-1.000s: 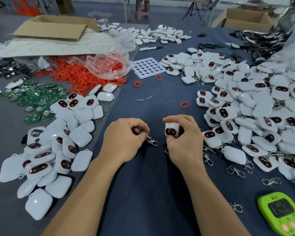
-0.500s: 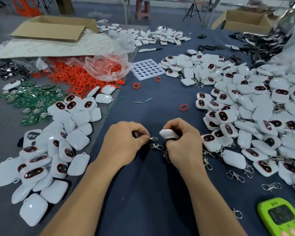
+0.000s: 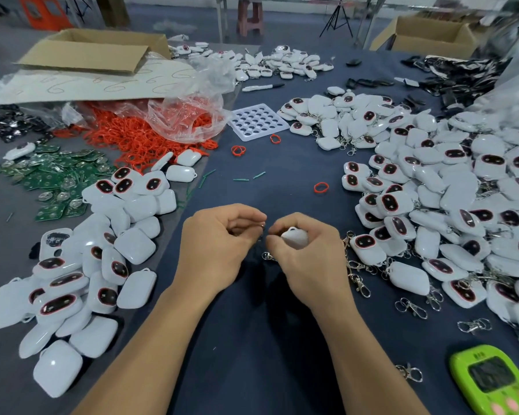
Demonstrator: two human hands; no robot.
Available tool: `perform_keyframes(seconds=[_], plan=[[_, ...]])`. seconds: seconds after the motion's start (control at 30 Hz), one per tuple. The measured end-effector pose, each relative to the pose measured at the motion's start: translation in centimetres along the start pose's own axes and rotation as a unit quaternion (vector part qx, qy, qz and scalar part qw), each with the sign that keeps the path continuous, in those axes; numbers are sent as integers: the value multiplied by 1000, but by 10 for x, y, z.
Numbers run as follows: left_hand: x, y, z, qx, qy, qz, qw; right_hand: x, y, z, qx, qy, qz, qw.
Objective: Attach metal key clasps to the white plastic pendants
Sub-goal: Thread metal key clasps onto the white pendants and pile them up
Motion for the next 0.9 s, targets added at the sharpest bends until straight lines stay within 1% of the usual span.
perform_keyframes(seconds=[0.1, 0.23, 0.33, 0.43, 0.53, 0.63, 0.7, 0.8, 0.9], plan=[[-1, 2, -4, -27, 6, 4, 1000, 1, 2, -2, 10, 14, -8, 1000], [-3, 7, -11, -6, 23, 20, 1000, 2, -2, -2, 5, 14, -36, 999], [-5, 8, -13, 0, 30, 24, 999, 1, -3, -3, -5, 13, -28, 1000], [-5, 7, -14, -1, 24, 12, 1000, 1, -3, -1, -16, 6, -31, 999], [-4, 6, -12, -6, 5, 1, 1000, 4, -6, -2, 27, 13, -50, 998], [-2, 6, -11, -14, -2, 10, 1000, 7, -7, -5, 98, 34, -38, 994], [-1, 6, -11, -30, -1, 15, 999, 7, -7, -5, 122, 34, -23, 992], [0, 9, -11, -51, -9, 25, 998, 7, -6, -4, 123, 32, -8, 992], [-1, 8, -10, -42, -11, 15, 999, 6, -6, -5, 88, 23, -27, 996]])
Point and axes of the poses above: each hand's wrist, its own x-axis towards the middle knuckle, its own y-axis out of the palm, z = x × y, the point moved 6 cm from there along x, towards the middle knuckle, and after that the axes turned 7 degrees about y, right-handed, at the moved point
